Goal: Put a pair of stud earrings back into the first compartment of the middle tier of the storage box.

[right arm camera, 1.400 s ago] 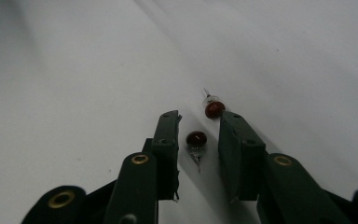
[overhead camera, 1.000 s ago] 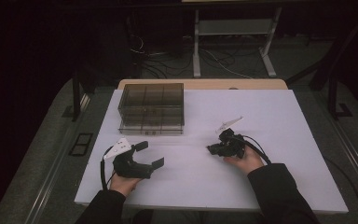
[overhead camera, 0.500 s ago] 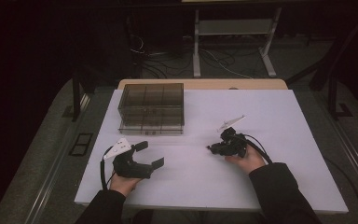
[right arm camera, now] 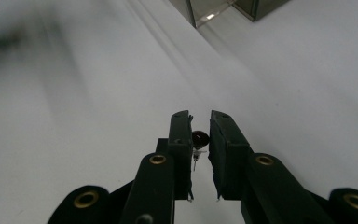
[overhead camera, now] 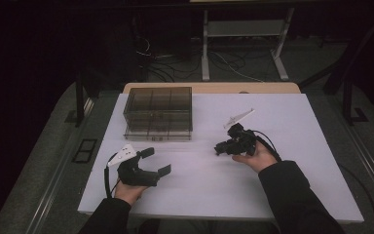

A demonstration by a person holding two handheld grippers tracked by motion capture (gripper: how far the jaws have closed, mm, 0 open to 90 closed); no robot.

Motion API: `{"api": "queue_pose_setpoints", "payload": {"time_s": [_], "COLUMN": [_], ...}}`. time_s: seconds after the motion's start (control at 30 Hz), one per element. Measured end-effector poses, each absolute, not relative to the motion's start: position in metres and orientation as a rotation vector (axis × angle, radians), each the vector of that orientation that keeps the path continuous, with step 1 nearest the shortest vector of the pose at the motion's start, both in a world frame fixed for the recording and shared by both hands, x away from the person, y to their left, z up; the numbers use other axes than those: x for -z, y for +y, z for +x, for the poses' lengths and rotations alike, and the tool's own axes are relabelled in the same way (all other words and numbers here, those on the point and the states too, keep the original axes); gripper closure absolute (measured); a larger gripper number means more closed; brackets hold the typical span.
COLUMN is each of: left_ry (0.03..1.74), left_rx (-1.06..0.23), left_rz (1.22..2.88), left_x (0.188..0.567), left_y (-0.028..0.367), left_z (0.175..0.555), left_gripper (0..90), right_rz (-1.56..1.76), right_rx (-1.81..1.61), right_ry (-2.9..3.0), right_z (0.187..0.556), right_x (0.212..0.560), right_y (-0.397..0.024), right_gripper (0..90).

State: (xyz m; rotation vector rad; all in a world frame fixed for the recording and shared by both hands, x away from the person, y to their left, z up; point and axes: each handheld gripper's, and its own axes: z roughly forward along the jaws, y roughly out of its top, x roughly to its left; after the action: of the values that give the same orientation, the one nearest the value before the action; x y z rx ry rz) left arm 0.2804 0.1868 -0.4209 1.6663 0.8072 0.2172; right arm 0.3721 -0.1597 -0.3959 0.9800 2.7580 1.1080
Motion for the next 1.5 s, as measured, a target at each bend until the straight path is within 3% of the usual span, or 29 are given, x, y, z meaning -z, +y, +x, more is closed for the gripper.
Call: {"api": "queue_pose_setpoints", "payload": {"time_s": [0.8, 1.5], "left_ry": [0.808, 0.814], "left_rx": [-0.206, -0.201], "left_rz": [1.654, 1.644], "left_x": [0.420, 0.420], "left_y": [0.190, 0.191], "left_z": [0.280, 0.280], "left_gripper": [0.0, 0.0], "right_rz": [0.728, 0.674], "right_rx": [-1.160, -1.177], "right_ry": [2.816, 2.864], "right_z": [0.413, 0.442], "right_x": [0.332, 0.330], "right_y": [-0.094, -0.042], "right_gripper": [77.8, 77.8]}}
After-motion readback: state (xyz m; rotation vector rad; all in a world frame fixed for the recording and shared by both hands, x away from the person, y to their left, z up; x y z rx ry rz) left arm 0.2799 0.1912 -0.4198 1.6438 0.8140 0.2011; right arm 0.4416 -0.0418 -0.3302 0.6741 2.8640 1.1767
